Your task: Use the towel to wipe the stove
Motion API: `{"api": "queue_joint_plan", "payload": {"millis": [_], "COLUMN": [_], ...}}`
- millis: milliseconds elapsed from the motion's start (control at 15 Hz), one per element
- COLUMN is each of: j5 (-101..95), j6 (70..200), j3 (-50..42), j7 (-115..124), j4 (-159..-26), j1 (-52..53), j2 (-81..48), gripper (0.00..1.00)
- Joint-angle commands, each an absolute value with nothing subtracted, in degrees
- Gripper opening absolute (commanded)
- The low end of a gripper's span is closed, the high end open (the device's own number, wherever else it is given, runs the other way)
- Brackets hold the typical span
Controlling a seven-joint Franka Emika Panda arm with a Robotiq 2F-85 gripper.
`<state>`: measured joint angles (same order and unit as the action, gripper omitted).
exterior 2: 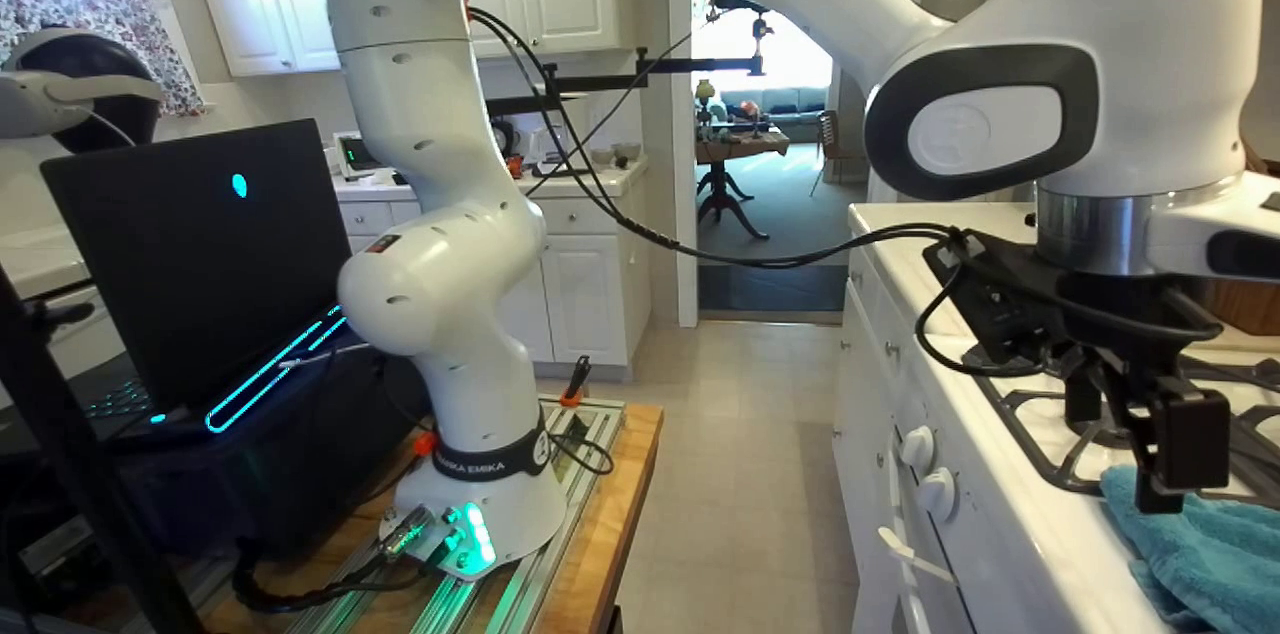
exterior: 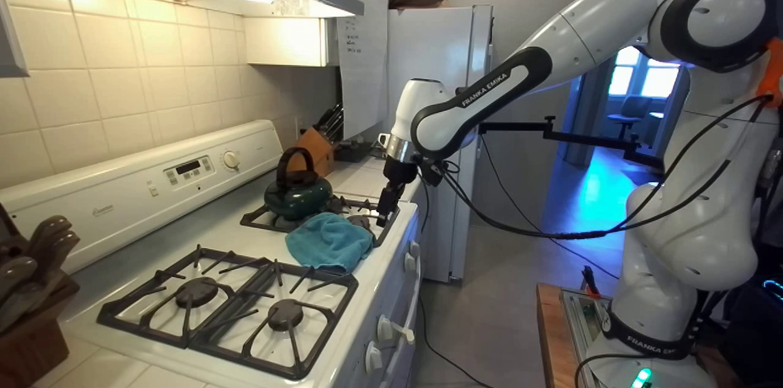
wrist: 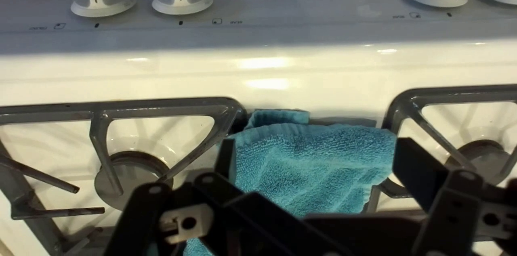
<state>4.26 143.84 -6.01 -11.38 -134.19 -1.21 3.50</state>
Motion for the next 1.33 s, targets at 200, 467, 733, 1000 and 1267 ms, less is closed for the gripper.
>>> {"api": "queue_joint_plan", "payload": {"millis": [200,467,733,1000,1267], "j5": [5.5,5.7,7.2,11.2,15.3], "j6": [135.3,137.4,140.7,145.8,151.3], "j3": [-5.9,-6.0,-5.3,-3.7,-1.8], "j7": [-25.4,-22.1,-12.0,-6.7,-4.3], "j4": [-129.2,-126.1,-123.3,-121.9,-120.7], "j1": [-2.1,-3.3,-3.8,-4.0,-4.1], "j2": [0.2,-3.7,-9.2,-13.0,-15.3], "gripper": [1.00,1.00,1.00,1.00,1.00]}}
